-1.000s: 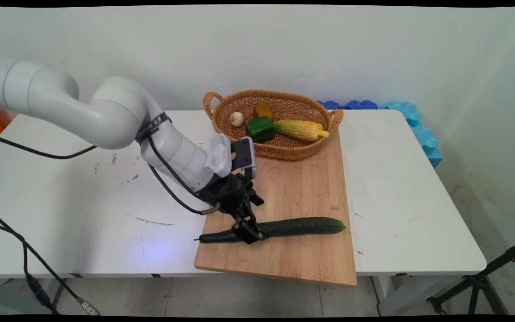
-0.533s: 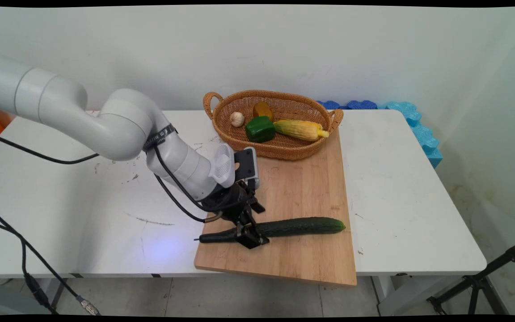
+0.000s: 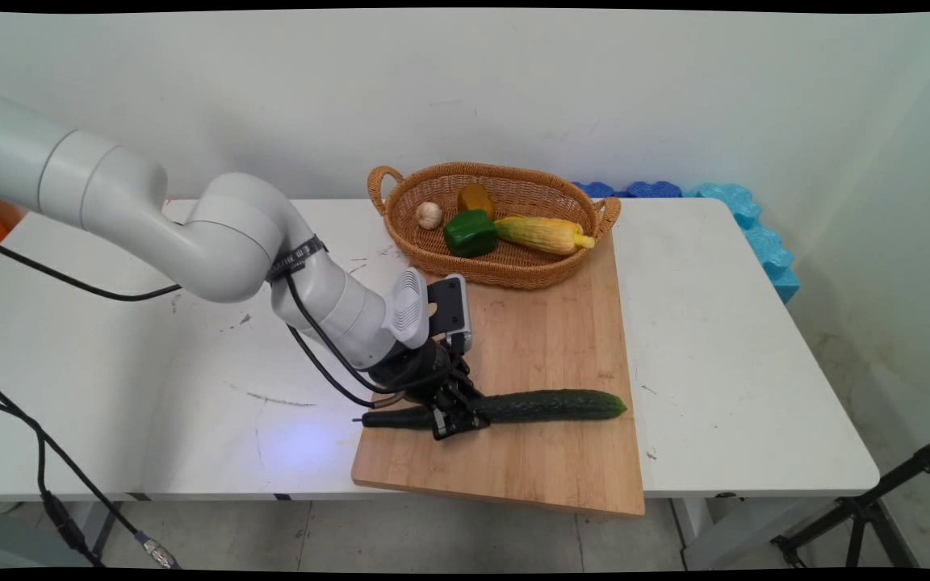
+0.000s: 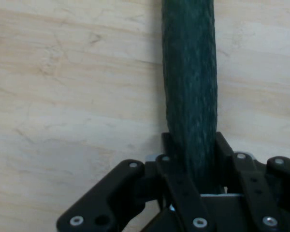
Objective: Place the picked object in the vegetable basket
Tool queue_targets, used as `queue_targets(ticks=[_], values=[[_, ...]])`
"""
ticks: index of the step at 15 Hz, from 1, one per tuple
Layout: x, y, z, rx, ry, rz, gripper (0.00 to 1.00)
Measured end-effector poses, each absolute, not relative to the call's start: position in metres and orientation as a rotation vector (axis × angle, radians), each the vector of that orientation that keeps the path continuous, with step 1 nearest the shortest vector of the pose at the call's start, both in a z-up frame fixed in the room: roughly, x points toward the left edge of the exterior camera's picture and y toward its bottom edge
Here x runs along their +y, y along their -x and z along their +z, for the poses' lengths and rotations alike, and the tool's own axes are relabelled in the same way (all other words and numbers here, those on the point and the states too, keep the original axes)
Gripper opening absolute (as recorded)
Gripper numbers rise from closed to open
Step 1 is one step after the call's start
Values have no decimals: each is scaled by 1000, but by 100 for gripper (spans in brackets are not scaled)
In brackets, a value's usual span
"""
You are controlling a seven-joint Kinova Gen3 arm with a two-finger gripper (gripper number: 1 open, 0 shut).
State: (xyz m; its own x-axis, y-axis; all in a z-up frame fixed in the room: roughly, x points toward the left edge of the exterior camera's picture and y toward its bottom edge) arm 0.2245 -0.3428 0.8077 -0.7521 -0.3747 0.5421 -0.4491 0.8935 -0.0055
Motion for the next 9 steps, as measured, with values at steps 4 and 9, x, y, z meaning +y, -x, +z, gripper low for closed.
queue_targets(ticks=[4,9], values=[[-347,-221,813,-2498,-596,211,0],[-359,-219,834,-2467,-588,273,0]])
